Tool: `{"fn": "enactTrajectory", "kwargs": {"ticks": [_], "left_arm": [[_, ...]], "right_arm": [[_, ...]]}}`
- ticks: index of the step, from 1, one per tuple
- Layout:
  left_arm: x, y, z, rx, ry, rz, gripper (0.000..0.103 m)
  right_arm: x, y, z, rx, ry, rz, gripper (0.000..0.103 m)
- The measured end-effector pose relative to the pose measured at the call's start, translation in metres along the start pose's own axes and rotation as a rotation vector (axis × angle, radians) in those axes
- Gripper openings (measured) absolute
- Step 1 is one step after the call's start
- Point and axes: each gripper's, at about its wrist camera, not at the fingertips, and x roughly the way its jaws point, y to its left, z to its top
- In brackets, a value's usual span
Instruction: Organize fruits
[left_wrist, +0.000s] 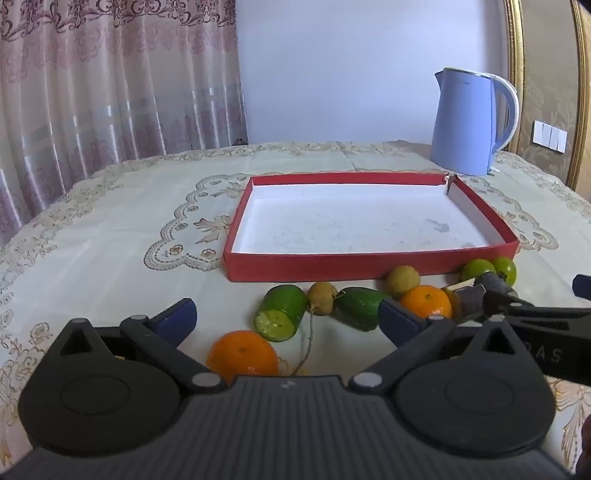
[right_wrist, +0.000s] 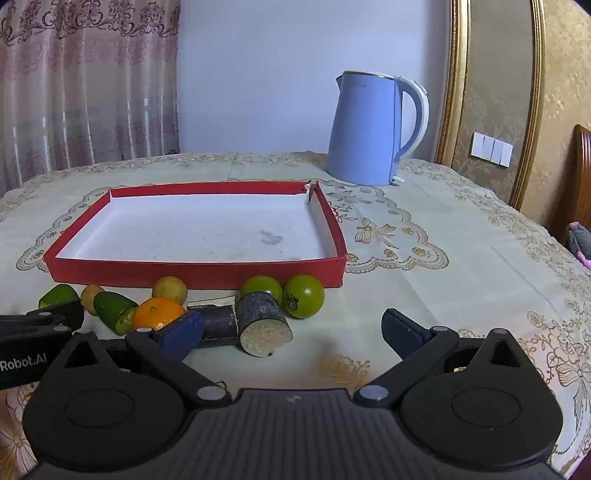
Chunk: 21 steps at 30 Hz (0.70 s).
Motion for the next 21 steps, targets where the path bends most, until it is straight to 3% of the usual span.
{"fn": "enactTrajectory", "kwargs": {"ticks": [2, 8, 14, 21], "left_arm": [[-0.001, 0.002, 0.0, -0.04, 0.002, -0.022, 0.103], [0.004, 0.0, -0.011, -0.024, -0.005, -0.021, 0.103], [0.004, 0.029, -0.01, -0.044, 0.036, -0.012, 0.103], [-0.005, 0.045, -0.012, -0.044, 0.022, -0.011, 0.103]], "right_arm": [[0.0, 0.002, 0.0, -0.008, -0.001, -0.002, 0.103], [-0.001, 0.0, -0.001, 0.018, -0.007, 0.018, 0.103], [0.004, 0.001, -0.001, 0.019, -0.005, 0.018, 0.103], [-0.002, -0.004, -0.001, 0.023, -0.028, 0.047, 0.103]]}}
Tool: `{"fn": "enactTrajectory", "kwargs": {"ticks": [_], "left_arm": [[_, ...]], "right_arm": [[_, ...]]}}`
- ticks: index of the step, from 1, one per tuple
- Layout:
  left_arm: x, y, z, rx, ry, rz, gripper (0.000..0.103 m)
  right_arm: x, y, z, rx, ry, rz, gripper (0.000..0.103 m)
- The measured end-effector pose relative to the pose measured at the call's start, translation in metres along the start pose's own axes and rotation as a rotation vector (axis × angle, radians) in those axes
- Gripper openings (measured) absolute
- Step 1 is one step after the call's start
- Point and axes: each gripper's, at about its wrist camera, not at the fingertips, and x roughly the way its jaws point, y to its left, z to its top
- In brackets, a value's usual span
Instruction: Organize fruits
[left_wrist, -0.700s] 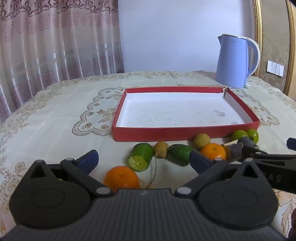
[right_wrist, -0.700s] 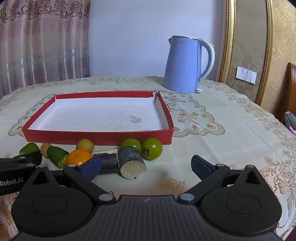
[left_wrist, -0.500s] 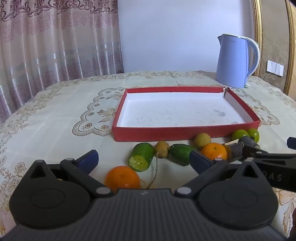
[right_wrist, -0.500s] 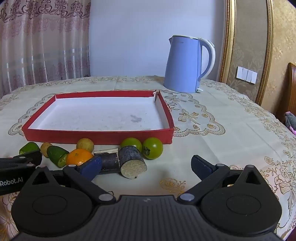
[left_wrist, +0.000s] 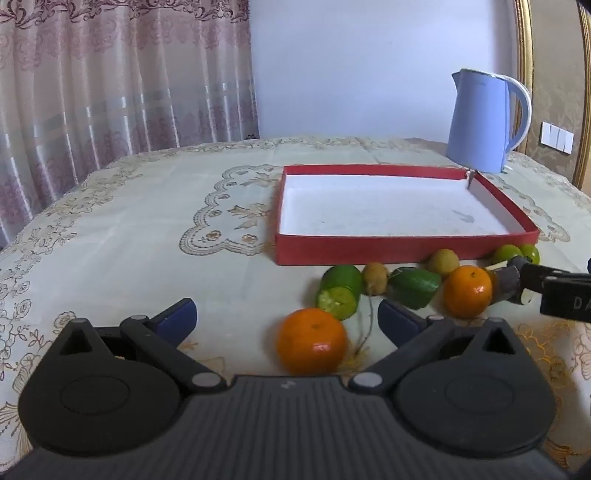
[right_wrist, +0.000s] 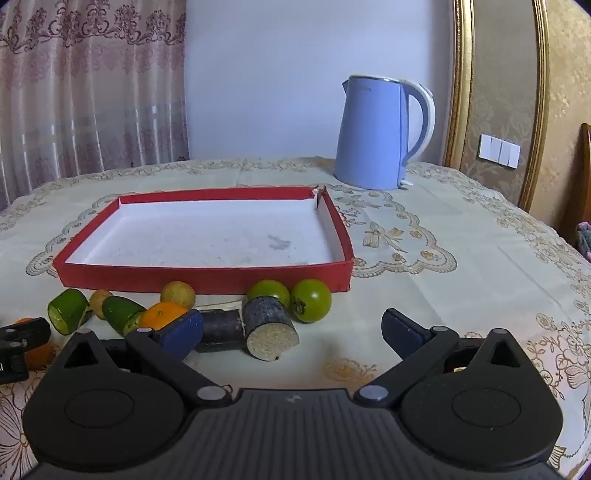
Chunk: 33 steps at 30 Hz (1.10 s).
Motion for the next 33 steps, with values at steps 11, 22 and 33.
{"fn": "enactTrajectory", "kwargs": {"ticks": [11, 22, 33], "left_arm": [[0.016, -0.004, -0.003, 0.035, 0.029, -0.001, 0.103], [0.03, 0.0, -0.005, 0.015, 0.085, 0.035, 0.103], [0.032, 0.007, -0.009, -0.024, 0.092, 0.001, 0.094]], "right_arm": [[0.0, 0.001, -0.003, 0.0, 0.0, 0.028, 0.103], [0.003, 0.002, -0.002, -0.012, -0.002, 0.025, 0.103], [0.002, 0.001, -0.003, 0.001, -0.01, 0.018, 0.103]]}}
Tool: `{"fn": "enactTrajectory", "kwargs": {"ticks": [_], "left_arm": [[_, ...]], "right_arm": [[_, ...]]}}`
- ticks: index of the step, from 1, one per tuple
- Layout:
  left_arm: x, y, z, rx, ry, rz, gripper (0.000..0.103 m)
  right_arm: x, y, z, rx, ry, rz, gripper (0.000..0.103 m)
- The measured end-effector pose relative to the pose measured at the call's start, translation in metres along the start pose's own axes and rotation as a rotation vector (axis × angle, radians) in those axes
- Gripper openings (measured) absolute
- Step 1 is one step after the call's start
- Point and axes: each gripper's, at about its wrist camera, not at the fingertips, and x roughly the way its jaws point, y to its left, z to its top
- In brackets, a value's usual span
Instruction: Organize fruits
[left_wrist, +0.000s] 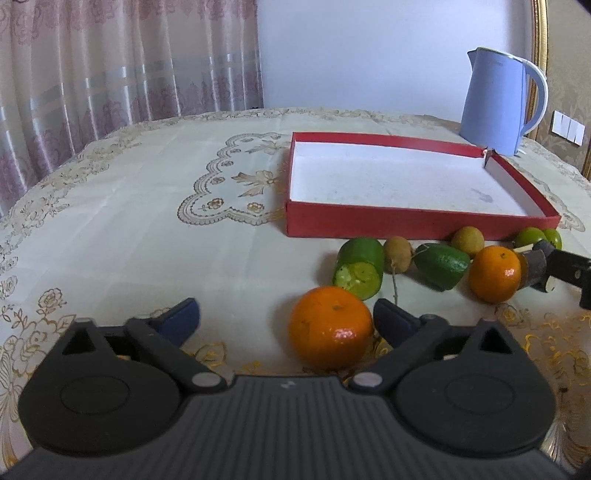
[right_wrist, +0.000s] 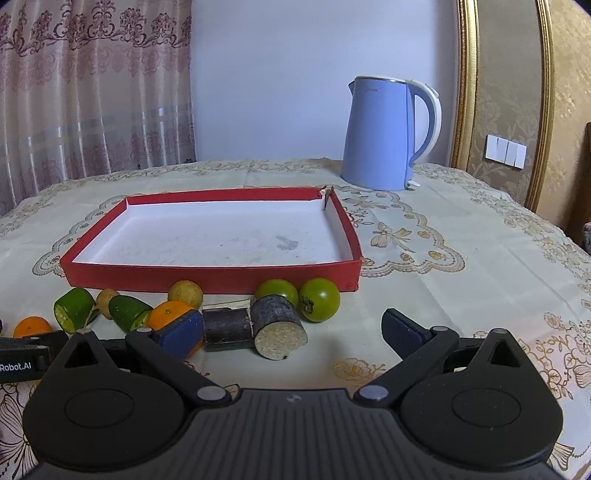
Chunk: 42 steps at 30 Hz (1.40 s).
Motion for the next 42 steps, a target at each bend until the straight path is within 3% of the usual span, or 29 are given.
{"fn": "enactTrajectory", "kwargs": {"ticks": [6, 12, 30, 38, 42], "left_arm": [[0.0, -0.001, -0.003, 0.015, -0.005, -0.025, 0.086], [0.0, -0.002, -0.004, 0.019, -0.008, -0.031, 0.086], [-0.007, 0.0, -0.002, 0.019, -0.03, -0.039, 0.091], [-0.013, 0.003, -0.002, 0.017, -0.043, -0.043, 0.094], [-0.013, 0.003, -0.002, 0.018, -0.041, -0.048, 0.095]], "right_arm": [[0.001, -0.007, -0.002, 0.018, -0.003, -0.018, 0.103], [0.002, -0.01, -0.002, 0.025, 0.003, -0.012, 0.103], [-0.002, -0.018, 0.001, 0.031, -0.018, -0.048, 0.103], [-0.003, -0.045, -0.003, 0.043, -0.009, -0.096, 0.103], [-0.005, -0.06, -0.004, 0.077, -0.005, -0.067, 0.103]]}}
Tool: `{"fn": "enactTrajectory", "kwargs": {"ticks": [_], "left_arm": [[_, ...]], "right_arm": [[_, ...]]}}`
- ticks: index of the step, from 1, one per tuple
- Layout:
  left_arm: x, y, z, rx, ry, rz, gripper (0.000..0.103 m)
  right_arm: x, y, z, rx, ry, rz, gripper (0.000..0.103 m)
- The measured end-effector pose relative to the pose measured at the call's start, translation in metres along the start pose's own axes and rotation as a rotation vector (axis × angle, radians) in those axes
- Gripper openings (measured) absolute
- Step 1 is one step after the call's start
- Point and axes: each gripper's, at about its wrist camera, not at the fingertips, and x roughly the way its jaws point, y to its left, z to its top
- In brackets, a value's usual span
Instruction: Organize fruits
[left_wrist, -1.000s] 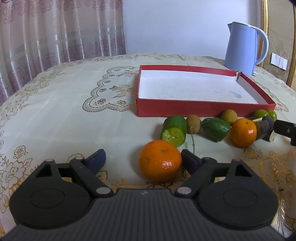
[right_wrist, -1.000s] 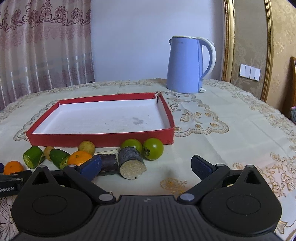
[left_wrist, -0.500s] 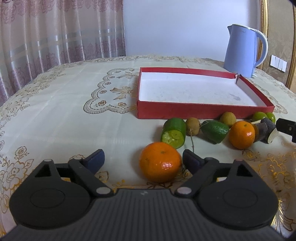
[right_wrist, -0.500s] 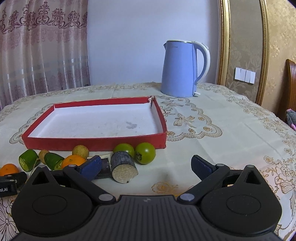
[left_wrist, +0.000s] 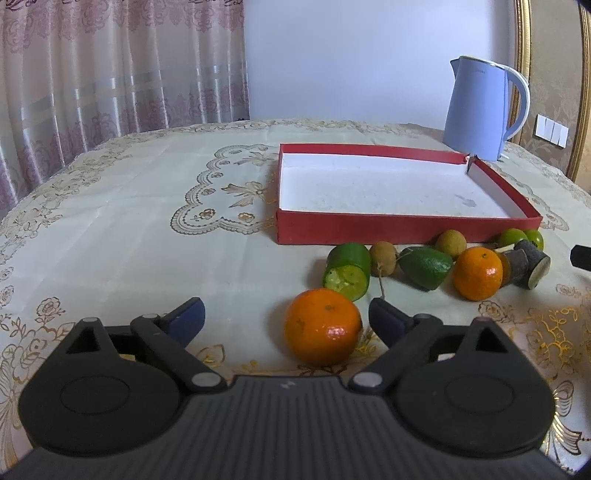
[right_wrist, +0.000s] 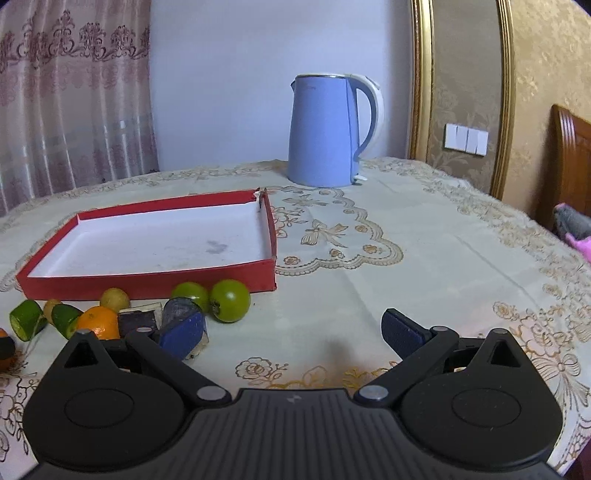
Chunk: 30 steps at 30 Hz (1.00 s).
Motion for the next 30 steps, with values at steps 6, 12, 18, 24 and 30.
{"fn": "enactTrajectory", "kwargs": {"ticks": [6, 12, 18, 24, 30], "left_arm": [[0.001, 0.0, 0.0, 0.001, 0.0, 0.006, 0.098], [0.001, -0.002, 0.0, 0.006, 0.004, 0.002, 0.099], [0.004, 0.0, 0.0, -0.004, 0.007, 0.001, 0.099], [0.005, -0.001, -0.001, 0.004, 0.009, 0.009, 0.099], [0.007, -0.002, -0.002, 0.011, 0.016, 0.003, 0.097]], "right_arm": [[0.001, 0.011, -0.001, -0.066, 0.005, 0.063, 0.103], [0.006, 0.027, -0.002, -0.131, 0.008, 0.103, 0.102], [0.009, 0.033, -0.003, -0.172, 0.007, 0.102, 0.097], [0.017, 0.042, -0.006, -0.204, 0.03, 0.115, 0.093], [0.017, 0.039, -0.005, -0.186, 0.034, 0.113, 0.093]]}}
